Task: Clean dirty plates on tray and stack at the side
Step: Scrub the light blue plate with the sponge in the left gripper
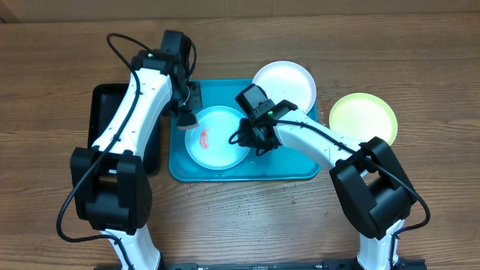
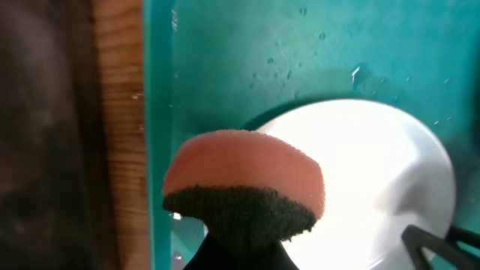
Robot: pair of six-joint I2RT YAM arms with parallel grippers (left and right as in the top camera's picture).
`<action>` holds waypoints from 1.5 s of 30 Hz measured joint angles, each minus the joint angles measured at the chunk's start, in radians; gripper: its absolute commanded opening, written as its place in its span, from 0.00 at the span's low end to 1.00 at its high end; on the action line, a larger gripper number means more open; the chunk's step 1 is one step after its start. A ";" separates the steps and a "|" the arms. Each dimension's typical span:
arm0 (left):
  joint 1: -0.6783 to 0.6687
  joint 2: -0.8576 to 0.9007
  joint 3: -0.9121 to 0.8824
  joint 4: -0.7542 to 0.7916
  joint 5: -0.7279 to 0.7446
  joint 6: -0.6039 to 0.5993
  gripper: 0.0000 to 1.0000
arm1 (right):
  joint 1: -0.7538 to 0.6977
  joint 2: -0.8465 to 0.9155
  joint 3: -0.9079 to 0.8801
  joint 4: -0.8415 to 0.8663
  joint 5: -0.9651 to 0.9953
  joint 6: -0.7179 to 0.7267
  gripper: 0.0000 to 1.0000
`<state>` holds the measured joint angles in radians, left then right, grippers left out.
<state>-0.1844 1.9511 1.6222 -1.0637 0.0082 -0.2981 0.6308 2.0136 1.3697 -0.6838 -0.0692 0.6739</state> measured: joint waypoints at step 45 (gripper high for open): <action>-0.091 -0.002 -0.373 0.488 -0.082 -0.038 0.04 | -0.009 0.006 0.001 -0.026 -0.010 0.006 0.04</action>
<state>-0.2752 1.9491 1.2488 -0.5755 -0.0738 -0.3359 0.6216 2.0197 1.3708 -0.7094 -0.0792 0.6804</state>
